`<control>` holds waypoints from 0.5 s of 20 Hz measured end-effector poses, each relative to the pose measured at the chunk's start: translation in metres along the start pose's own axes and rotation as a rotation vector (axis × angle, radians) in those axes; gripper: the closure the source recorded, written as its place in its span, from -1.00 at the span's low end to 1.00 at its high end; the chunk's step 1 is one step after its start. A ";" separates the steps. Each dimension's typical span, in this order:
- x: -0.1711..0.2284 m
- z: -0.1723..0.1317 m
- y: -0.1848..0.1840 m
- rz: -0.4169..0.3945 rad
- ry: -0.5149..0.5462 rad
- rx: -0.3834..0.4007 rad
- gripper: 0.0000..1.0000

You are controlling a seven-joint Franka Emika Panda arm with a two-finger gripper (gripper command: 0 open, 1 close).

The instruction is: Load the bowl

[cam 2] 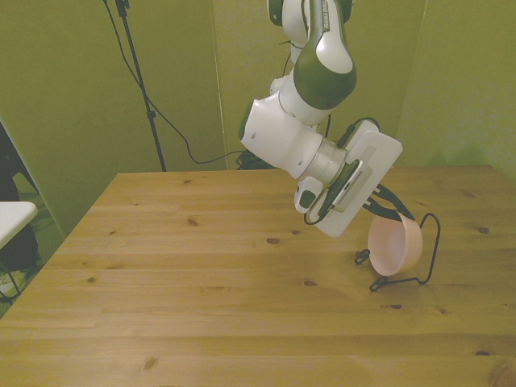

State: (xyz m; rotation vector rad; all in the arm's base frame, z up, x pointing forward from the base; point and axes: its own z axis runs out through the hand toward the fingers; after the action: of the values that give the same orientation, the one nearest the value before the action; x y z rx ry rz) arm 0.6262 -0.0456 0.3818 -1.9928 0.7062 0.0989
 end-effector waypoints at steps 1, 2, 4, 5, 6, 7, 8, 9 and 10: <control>0.000 0.001 0.000 0.001 -0.001 0.001 -1.00; 0.000 0.001 0.001 0.002 -0.002 0.000 -1.00; -0.001 0.004 0.003 0.003 -0.007 -0.001 -1.00; -0.002 0.004 0.005 0.003 -0.009 -0.002 -1.00; -0.002 0.005 0.006 0.002 -0.011 -0.002 -1.00; -0.003 0.005 0.006 0.000 -0.014 -0.001 -1.00; -0.004 0.003 0.006 -0.005 -0.016 0.002 -1.00; -0.007 0.001 0.006 -0.009 -0.019 0.007 -1.00; -0.010 -0.003 0.006 -0.013 -0.023 0.011 -1.00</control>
State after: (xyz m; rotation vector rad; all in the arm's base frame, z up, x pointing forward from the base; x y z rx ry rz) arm 0.6137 -0.0456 0.3818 -1.9821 0.6781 0.1101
